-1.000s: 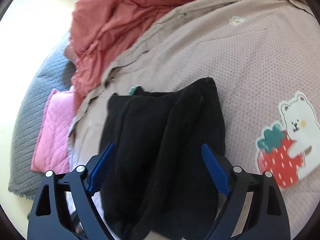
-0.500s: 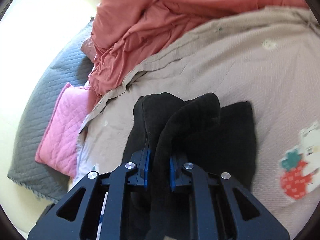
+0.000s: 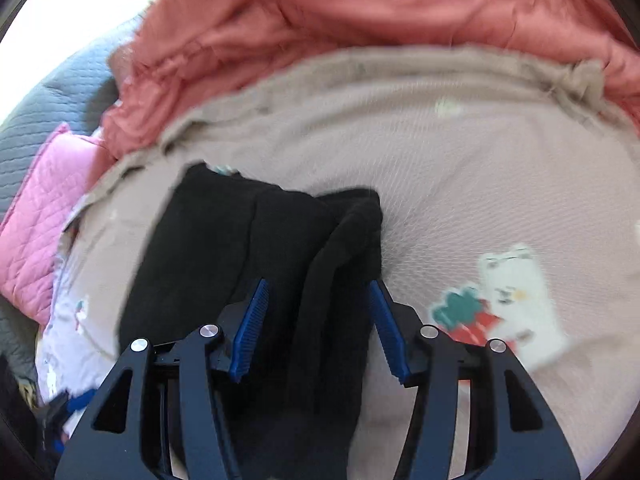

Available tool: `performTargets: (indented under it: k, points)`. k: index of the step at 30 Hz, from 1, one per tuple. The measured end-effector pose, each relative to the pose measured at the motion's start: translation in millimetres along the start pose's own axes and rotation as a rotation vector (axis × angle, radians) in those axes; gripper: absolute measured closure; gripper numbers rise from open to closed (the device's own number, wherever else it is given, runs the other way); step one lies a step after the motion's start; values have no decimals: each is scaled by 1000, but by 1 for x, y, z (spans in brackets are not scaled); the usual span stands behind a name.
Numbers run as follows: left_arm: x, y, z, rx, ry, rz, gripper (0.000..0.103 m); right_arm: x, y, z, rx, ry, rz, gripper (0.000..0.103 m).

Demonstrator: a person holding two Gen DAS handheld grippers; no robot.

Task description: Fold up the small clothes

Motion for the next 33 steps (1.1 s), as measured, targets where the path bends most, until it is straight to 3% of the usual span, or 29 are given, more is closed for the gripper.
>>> performTargets:
  k: [2, 4, 7, 10, 13, 16, 20, 23, 25, 29, 31, 33]
  points:
    - [0, -4, -9, -6, 9, -15, 34, -30, -20, 11, -20, 47, -120, 39]
    - [2, -8, -22, -27, 7, -34, 34, -39, -38, 24, -47, 25, -201, 39]
    - [11, -6, -40, -24, -9, -50, 36, -26, -45, 45, -46, -52, -228, 40]
    - [25, 3, -50, 1, -44, -43, 36, 1, -39, 63, 6, -134, -221, 57]
    - [46, 6, -52, 1, -101, -49, 36, 4, -30, 73, 70, -152, -306, 81]
    - [60, 10, -48, 14, -144, -73, 37, -13, -27, 72, 57, -131, -286, 84]
    - [78, 15, -33, 21, -207, -82, 34, -6, -27, 81, -32, -136, -146, 81]
    - [90, 4, -18, -10, -252, -93, 27, 13, -25, 89, 1, -146, -151, 78]
    - [85, 1, -15, -20, -246, -73, 27, 10, -27, 87, -16, -134, -145, 75]
    - [66, 0, -15, 24, -211, -96, 27, -16, -29, 82, -23, -109, -128, 58]
    - [56, 0, -17, 29, -193, -103, 28, -36, -31, 74, -65, -53, -81, 50]
    - [46, 0, -18, 31, -179, -106, 28, -50, -36, 66, -92, -9, -74, 50]
Point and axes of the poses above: each gripper's, at about its wrist camera, not at the fingertips, and x roughly the way its jaws point, y to its right, z to its underside, the point moved 8 cm from there along x, roughly the way its jaws point, and after that the axes turned 2 degrees about -y, right-handed, at the moved point
